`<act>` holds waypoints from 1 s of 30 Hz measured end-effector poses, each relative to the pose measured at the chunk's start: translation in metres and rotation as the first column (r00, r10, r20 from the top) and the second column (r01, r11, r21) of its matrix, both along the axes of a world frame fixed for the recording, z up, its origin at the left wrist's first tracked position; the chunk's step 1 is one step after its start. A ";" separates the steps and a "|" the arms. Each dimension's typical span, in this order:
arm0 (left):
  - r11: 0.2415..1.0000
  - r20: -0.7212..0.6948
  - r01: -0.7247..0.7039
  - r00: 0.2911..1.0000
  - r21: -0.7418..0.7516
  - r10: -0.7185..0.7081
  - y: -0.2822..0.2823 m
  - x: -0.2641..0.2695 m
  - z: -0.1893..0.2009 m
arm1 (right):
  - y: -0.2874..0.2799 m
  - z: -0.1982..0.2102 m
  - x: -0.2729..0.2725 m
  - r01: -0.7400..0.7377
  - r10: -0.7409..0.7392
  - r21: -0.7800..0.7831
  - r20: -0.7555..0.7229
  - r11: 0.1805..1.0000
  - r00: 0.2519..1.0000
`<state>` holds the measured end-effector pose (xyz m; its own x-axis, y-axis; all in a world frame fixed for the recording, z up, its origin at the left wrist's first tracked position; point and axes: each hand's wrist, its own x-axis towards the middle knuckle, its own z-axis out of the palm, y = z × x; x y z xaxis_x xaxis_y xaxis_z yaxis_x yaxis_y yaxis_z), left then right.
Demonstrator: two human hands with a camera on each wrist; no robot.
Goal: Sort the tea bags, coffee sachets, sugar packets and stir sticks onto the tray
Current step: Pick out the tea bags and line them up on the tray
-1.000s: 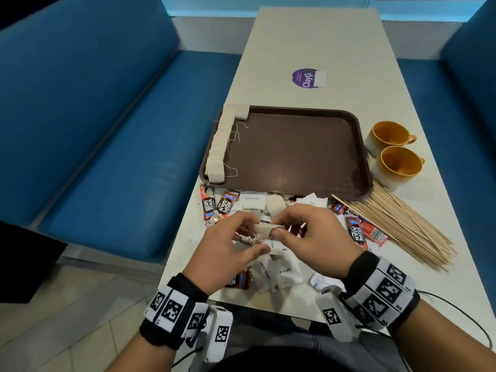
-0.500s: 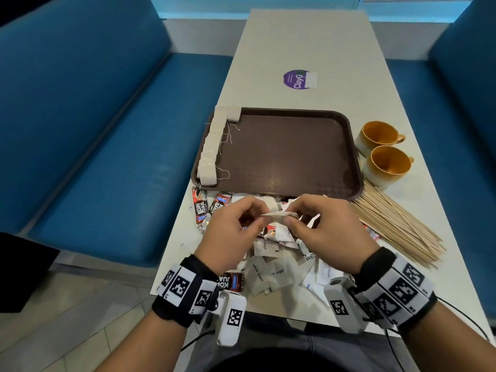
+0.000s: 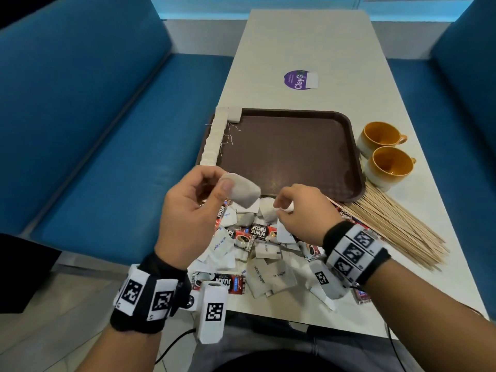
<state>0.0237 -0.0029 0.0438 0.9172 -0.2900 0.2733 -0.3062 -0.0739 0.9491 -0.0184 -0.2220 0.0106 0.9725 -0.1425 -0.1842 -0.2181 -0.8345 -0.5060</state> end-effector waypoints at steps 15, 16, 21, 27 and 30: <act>0.883 -0.276 0.144 0.961 0.447 -0.017 0.019 -0.004 -0.051 | 0.020 -0.015 0.023 0.075 -0.076 -0.012 -0.044 0.997 0.996; 0.896 -0.291 0.132 0.957 0.423 -0.004 0.017 -0.005 -0.052 | 0.018 -0.016 0.023 0.100 -0.097 0.049 -0.051 0.994 0.994; 0.915 -0.299 0.080 0.953 0.395 0.046 0.014 0.001 -0.058 | 0.009 -0.014 0.019 0.140 -0.142 0.315 -0.015 0.939 0.990; 0.958 -0.319 0.006 0.943 0.287 0.089 0.006 0.003 -0.054 | 0.011 0.016 -0.001 -0.006 0.000 0.664 0.010 0.748 1.000; 0.984 -0.398 0.015 0.916 0.176 0.057 -0.001 -0.002 -0.045 | 0.016 0.019 -0.005 -0.025 0.035 0.686 -0.002 0.727 0.999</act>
